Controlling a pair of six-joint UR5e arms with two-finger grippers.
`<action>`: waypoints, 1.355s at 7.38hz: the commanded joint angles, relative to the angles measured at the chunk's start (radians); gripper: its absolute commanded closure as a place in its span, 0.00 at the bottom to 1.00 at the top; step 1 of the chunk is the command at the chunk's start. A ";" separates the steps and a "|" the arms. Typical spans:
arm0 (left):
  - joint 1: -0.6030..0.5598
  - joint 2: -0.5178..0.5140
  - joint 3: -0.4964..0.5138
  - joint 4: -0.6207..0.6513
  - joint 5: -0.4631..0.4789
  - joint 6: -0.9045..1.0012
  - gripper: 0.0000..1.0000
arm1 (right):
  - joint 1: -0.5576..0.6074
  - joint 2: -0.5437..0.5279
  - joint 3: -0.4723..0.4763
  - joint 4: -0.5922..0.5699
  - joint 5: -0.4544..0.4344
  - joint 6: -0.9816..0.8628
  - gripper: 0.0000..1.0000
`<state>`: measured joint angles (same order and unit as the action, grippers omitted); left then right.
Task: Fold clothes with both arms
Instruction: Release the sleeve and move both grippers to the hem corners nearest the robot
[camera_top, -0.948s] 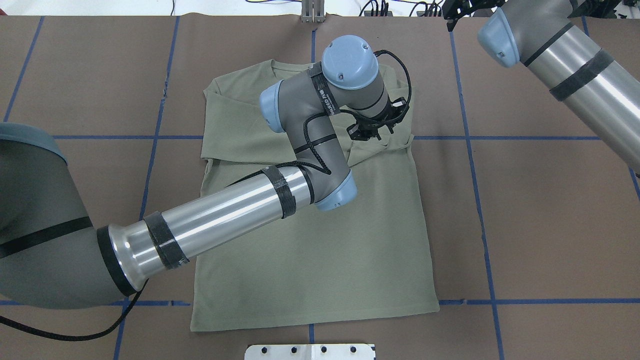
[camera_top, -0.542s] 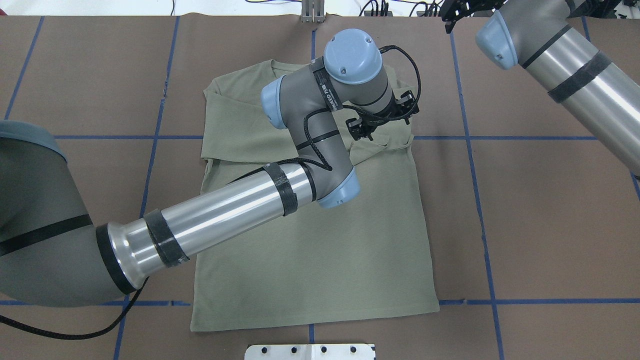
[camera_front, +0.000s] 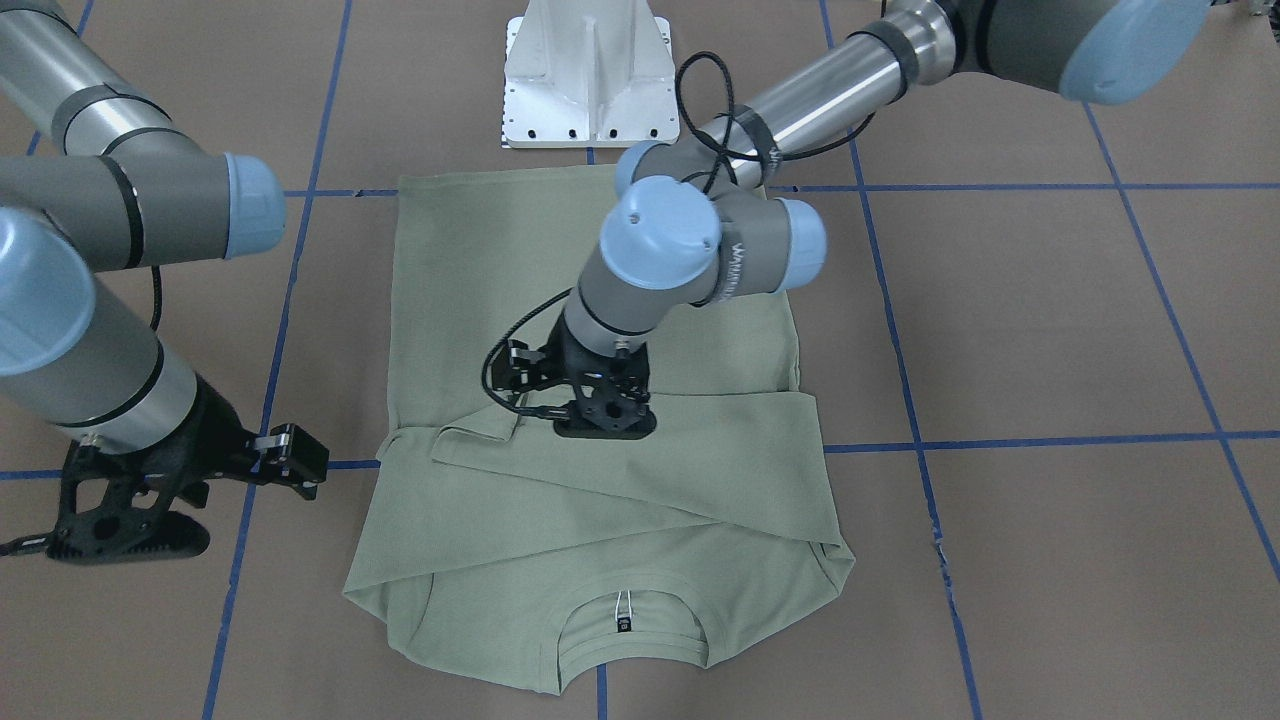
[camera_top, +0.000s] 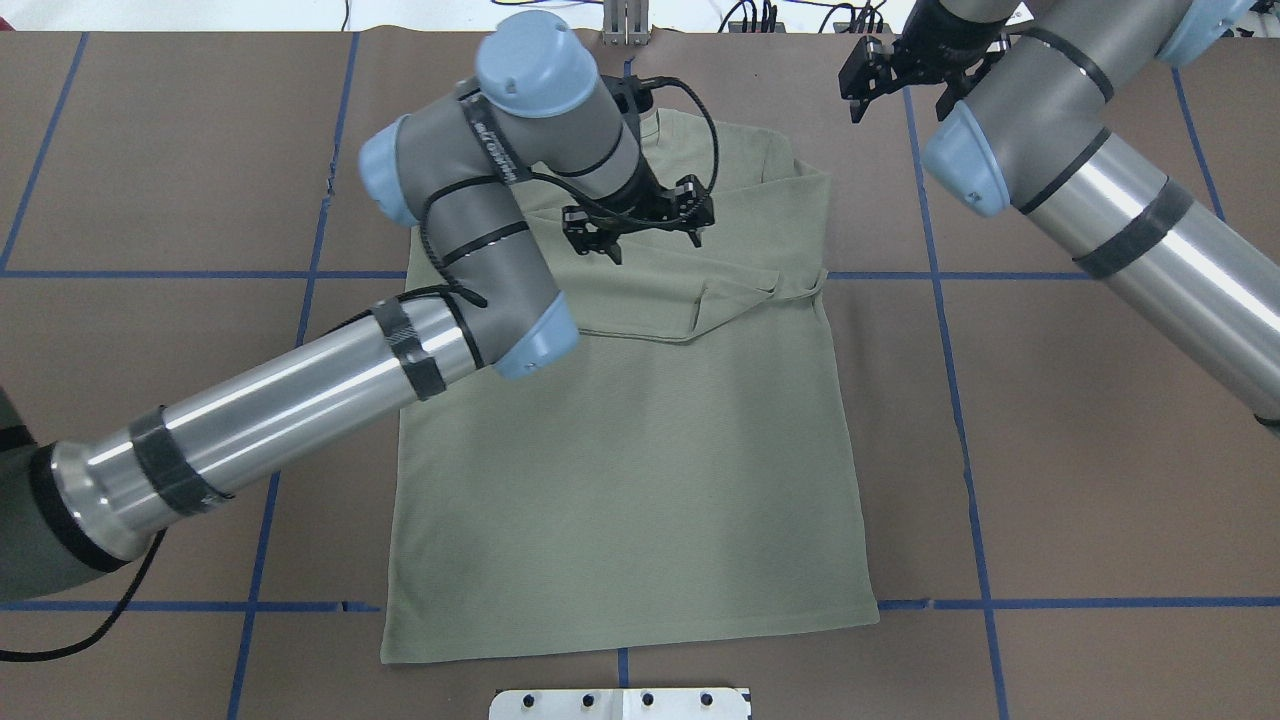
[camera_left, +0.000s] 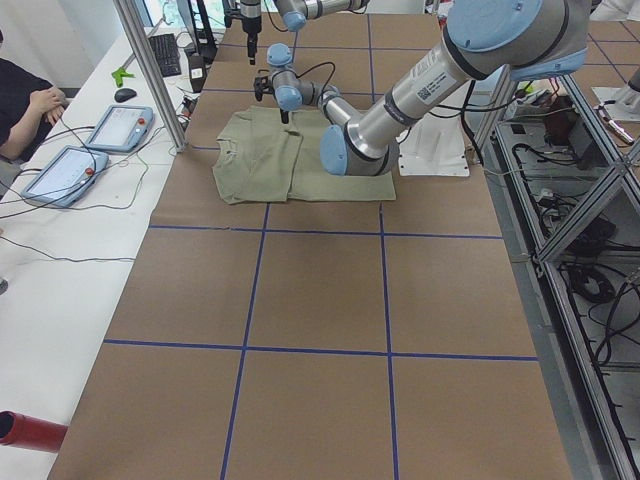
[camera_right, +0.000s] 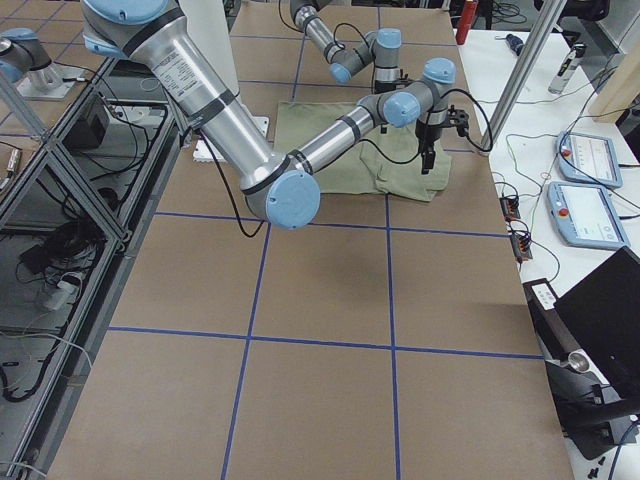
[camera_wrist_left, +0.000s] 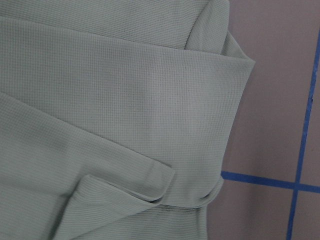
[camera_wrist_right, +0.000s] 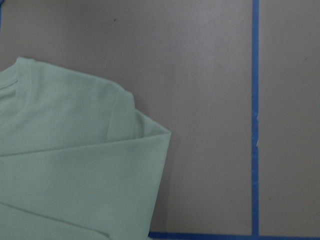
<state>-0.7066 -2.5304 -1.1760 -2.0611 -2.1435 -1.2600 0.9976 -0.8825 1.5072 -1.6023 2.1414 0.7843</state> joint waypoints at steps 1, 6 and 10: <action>-0.039 0.222 -0.262 0.047 -0.023 0.076 0.00 | -0.144 -0.160 0.272 -0.001 -0.073 0.218 0.00; 0.073 0.825 -0.894 0.010 0.080 -0.061 0.00 | -0.572 -0.632 0.692 0.356 -0.400 0.789 0.00; 0.482 1.118 -0.909 -0.396 0.489 -0.535 0.16 | -0.841 -0.760 0.748 0.426 -0.681 1.052 0.01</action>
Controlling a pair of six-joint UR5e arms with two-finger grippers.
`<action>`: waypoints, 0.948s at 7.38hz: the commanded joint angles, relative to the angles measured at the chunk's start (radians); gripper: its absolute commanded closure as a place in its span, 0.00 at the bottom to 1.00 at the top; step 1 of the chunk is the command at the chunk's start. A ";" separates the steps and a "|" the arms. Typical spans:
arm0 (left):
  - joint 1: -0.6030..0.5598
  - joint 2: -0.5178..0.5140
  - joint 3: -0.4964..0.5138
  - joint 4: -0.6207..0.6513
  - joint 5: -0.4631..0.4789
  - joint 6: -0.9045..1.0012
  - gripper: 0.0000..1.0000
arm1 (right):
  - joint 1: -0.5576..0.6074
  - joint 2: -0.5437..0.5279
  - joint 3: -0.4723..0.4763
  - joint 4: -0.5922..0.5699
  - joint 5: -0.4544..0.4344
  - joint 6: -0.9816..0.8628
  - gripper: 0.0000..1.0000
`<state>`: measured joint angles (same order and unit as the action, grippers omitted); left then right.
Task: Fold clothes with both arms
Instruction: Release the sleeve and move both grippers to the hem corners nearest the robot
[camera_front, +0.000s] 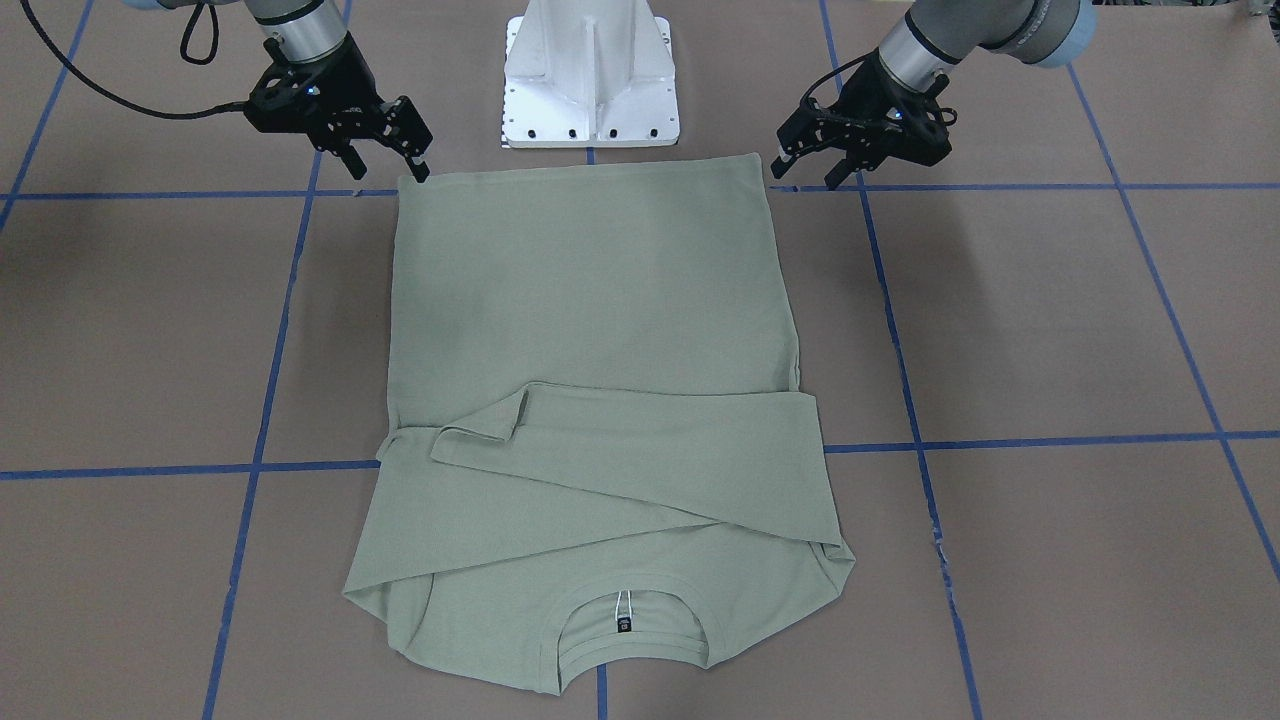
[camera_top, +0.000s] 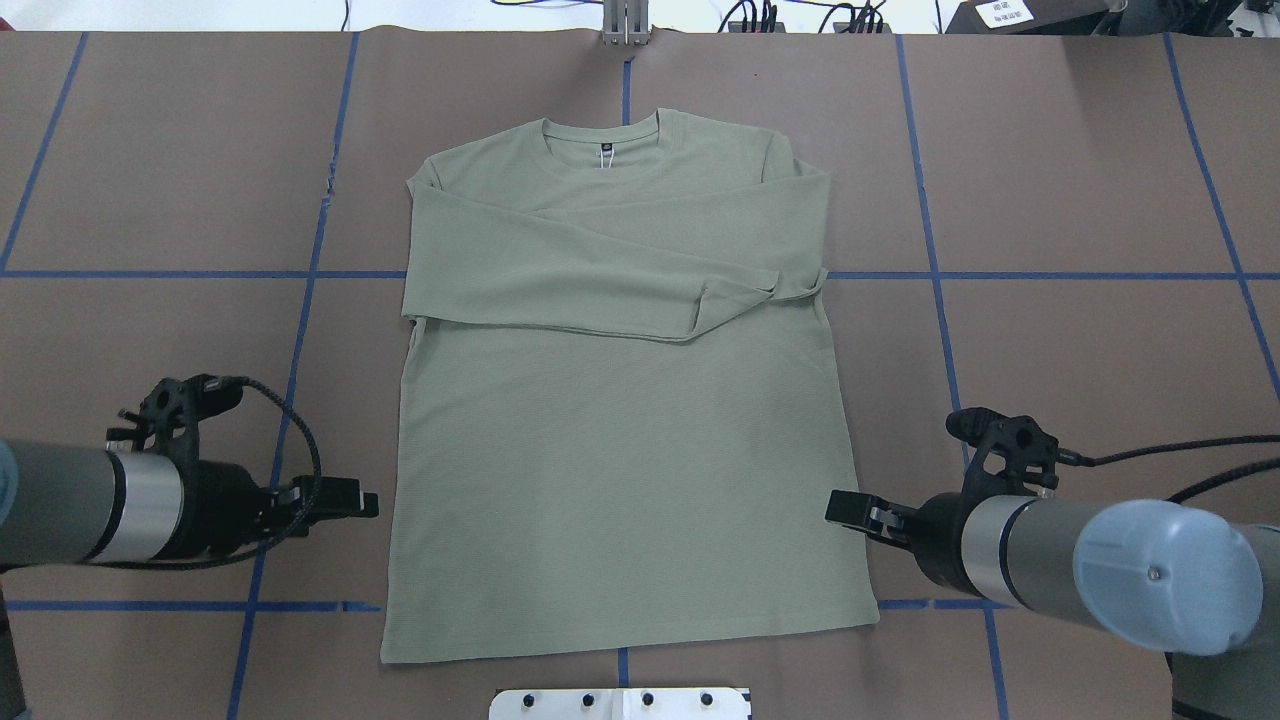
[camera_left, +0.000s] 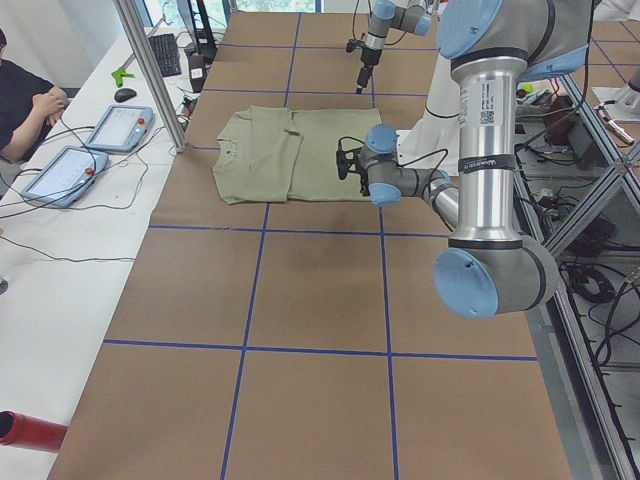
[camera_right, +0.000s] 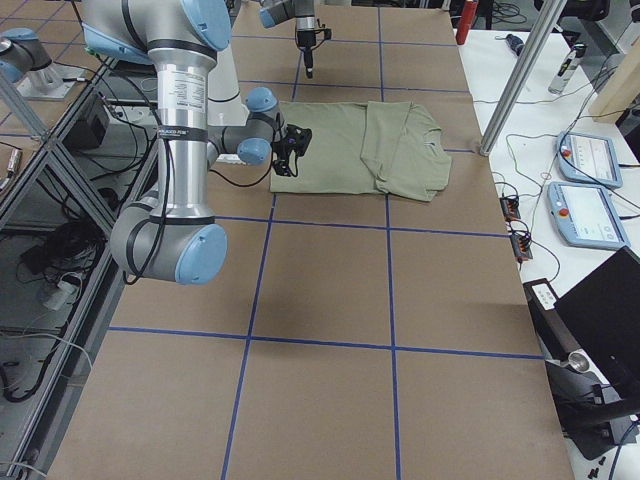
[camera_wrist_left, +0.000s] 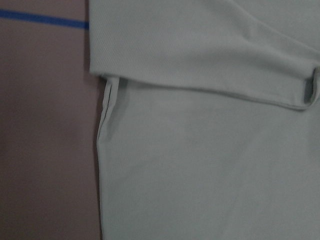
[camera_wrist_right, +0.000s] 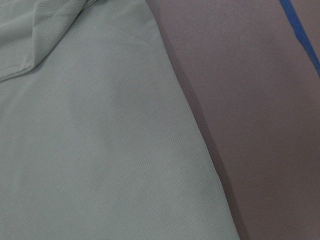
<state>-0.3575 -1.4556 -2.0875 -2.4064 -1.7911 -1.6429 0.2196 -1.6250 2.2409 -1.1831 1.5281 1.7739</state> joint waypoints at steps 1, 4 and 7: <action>0.212 0.043 0.009 -0.049 0.218 -0.252 0.26 | -0.074 -0.018 0.016 0.006 -0.080 0.065 0.01; 0.281 -0.029 0.095 -0.042 0.277 -0.347 0.35 | -0.074 -0.016 0.016 0.006 -0.082 0.064 0.00; 0.311 -0.037 0.103 -0.002 0.311 -0.344 0.36 | -0.074 -0.018 0.016 0.006 -0.083 0.064 0.00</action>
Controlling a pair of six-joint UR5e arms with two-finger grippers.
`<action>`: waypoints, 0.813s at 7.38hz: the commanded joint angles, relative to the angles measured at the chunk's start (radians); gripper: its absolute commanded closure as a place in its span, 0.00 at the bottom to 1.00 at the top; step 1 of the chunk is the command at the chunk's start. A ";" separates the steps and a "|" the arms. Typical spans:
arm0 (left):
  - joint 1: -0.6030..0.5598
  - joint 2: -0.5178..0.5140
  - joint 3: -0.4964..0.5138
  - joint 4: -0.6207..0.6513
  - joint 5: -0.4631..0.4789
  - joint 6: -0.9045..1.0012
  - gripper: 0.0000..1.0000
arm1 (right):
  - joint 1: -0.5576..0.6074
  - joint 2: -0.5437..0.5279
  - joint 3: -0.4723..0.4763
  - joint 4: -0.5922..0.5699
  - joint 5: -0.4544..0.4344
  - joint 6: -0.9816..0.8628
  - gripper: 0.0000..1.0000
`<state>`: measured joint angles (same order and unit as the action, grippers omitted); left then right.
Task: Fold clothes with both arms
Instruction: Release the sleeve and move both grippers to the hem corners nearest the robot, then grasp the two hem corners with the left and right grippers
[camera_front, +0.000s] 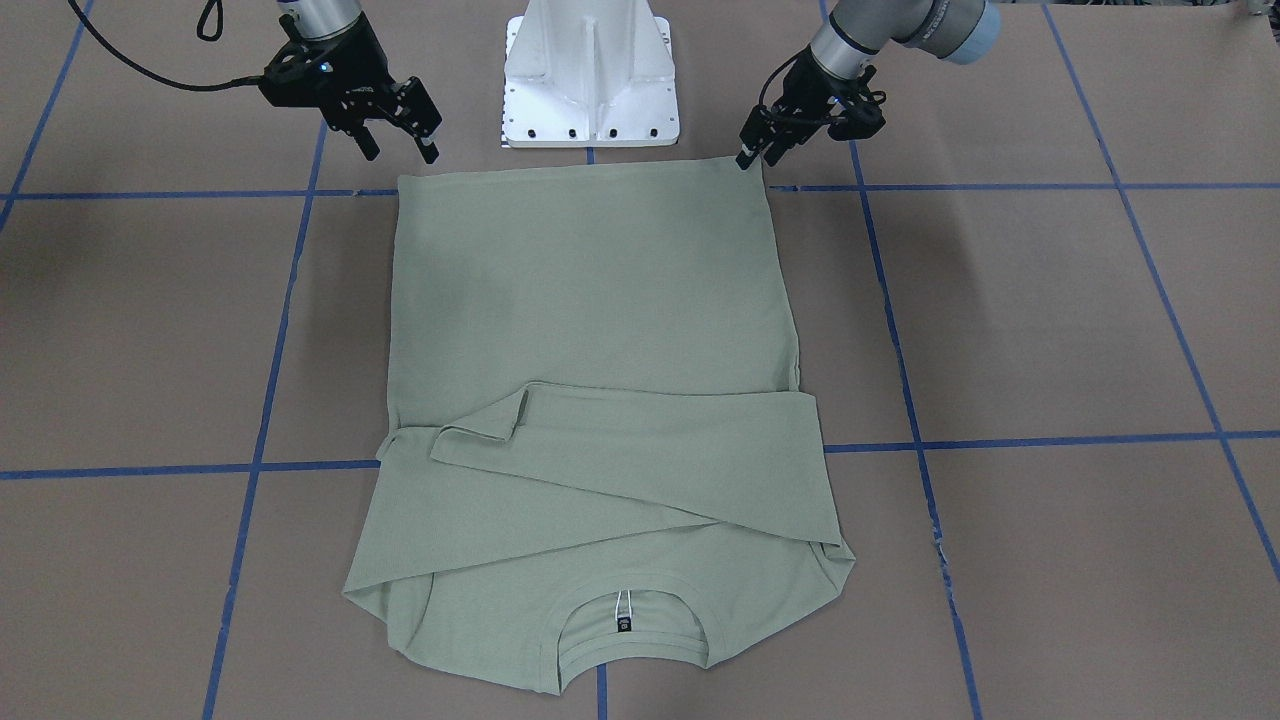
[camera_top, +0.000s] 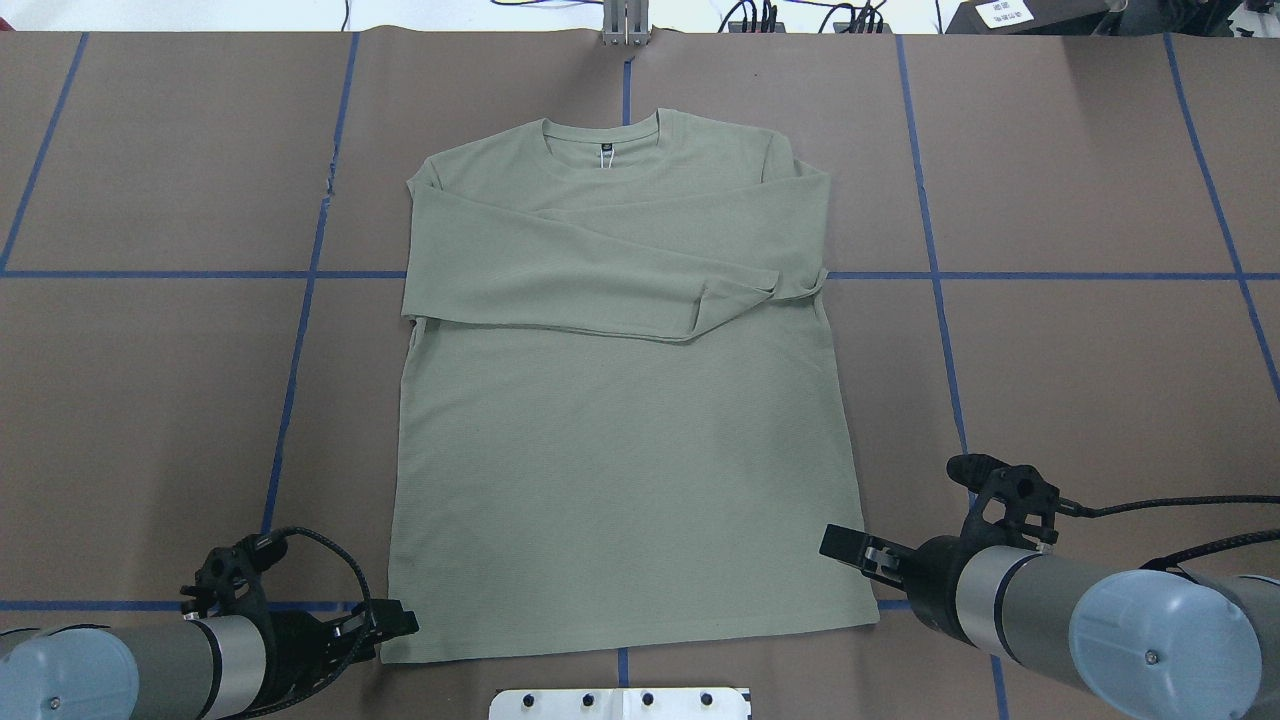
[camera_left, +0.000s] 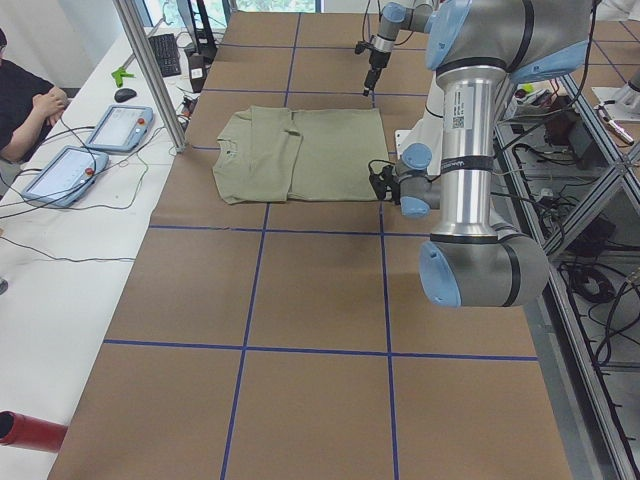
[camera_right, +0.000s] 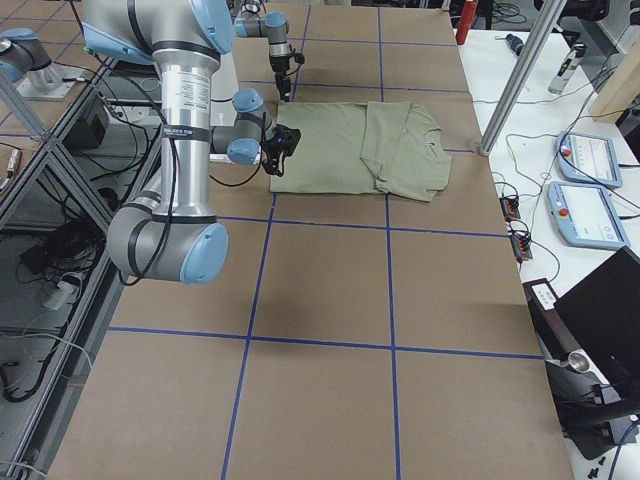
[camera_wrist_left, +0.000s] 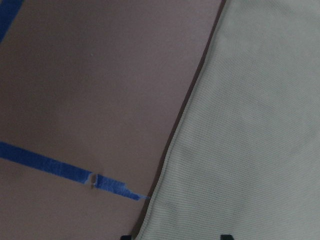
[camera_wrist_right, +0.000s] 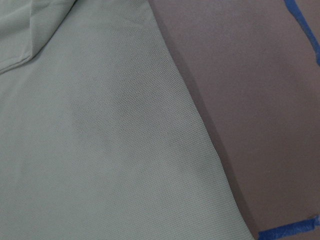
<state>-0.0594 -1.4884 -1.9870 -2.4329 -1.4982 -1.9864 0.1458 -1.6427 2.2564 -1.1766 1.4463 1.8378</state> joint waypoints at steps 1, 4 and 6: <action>0.015 -0.006 0.000 0.028 0.018 0.000 0.40 | 0.000 0.000 0.000 0.000 -0.001 0.000 0.00; 0.038 -0.021 -0.001 0.028 0.021 -0.002 0.82 | 0.000 0.000 0.000 0.000 -0.001 0.000 0.00; 0.056 -0.023 -0.003 0.028 0.038 -0.002 1.00 | -0.002 -0.003 0.000 0.000 -0.001 0.000 0.00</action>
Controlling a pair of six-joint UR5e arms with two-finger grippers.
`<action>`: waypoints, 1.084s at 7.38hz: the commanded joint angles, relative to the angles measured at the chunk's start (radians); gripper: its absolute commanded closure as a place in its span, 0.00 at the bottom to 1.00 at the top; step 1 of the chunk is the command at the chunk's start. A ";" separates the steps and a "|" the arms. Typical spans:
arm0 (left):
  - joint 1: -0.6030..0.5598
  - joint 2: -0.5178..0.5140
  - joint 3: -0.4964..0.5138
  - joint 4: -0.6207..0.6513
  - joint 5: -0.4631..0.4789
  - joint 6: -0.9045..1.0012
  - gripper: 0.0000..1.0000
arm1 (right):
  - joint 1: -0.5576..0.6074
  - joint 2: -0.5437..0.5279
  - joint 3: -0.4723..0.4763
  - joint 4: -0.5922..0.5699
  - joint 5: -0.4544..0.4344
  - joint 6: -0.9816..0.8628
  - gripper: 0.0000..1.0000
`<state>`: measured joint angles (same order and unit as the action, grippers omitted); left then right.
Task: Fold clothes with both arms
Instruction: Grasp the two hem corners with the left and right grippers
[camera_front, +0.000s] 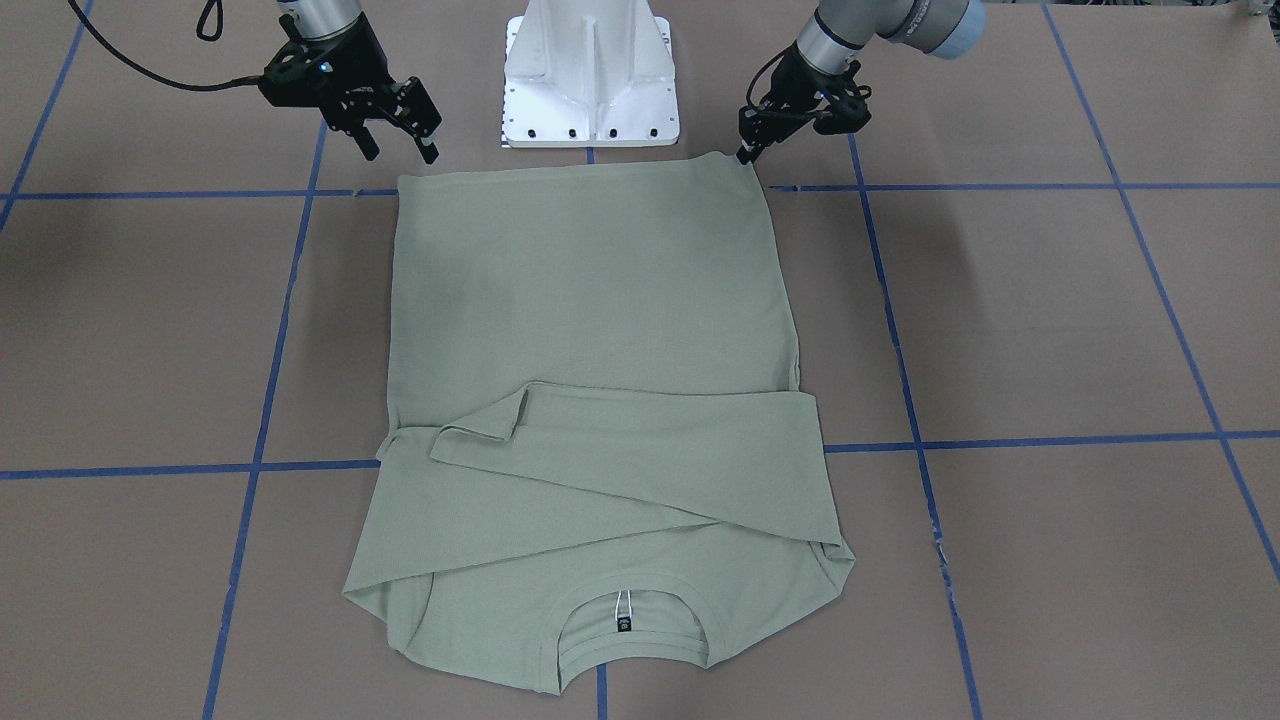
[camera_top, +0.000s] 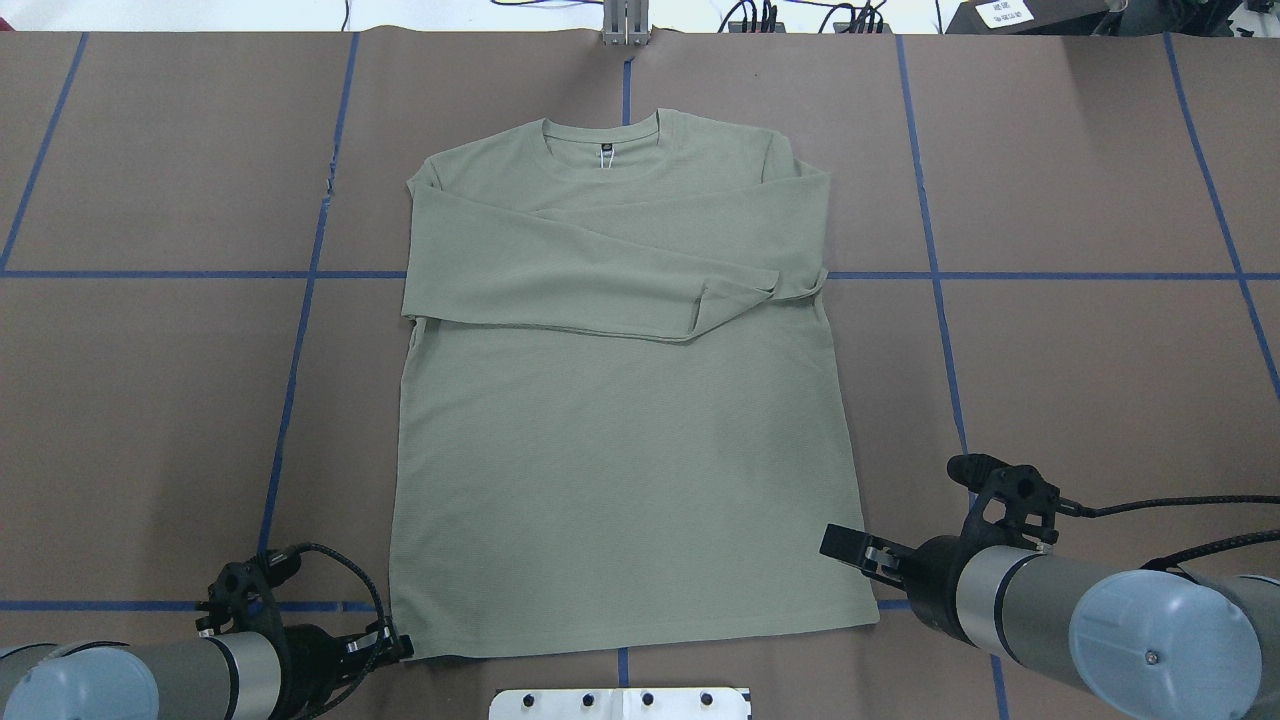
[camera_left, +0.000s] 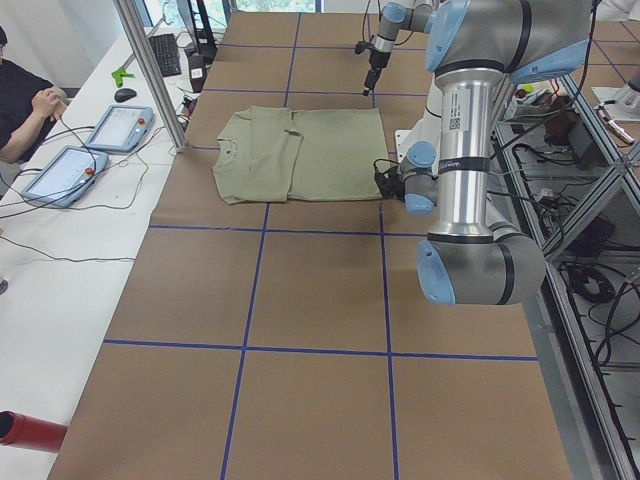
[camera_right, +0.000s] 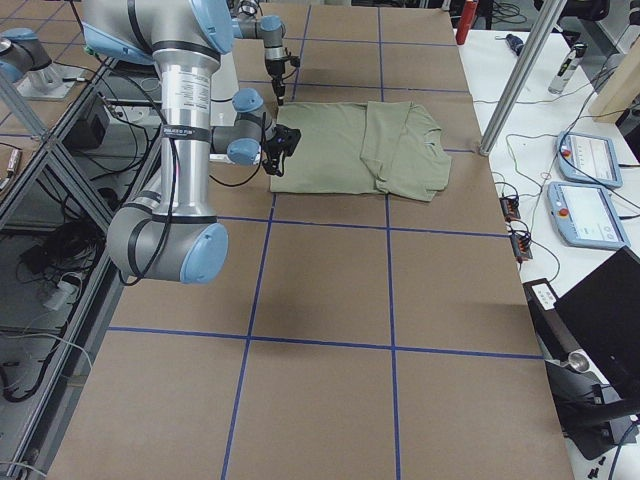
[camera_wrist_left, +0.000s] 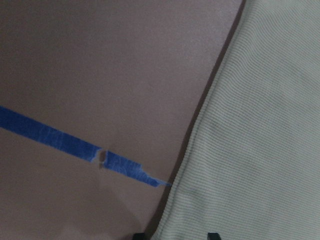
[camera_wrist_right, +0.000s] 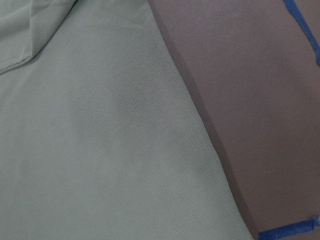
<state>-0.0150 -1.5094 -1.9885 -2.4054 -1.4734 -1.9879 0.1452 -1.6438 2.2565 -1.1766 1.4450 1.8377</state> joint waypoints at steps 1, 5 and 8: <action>0.020 0.000 -0.007 0.000 0.030 0.001 1.00 | -0.004 -0.008 0.000 0.000 0.001 0.000 0.00; 0.003 -0.002 -0.133 0.087 -0.062 0.018 1.00 | -0.042 -0.042 0.000 -0.012 0.002 0.220 0.04; 0.003 -0.003 -0.138 0.088 -0.071 0.018 1.00 | -0.120 -0.057 -0.006 -0.100 -0.092 0.370 0.00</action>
<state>-0.0122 -1.5115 -2.1247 -2.3200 -1.5386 -1.9698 0.0549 -1.7027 2.2533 -1.2423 1.3941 2.1737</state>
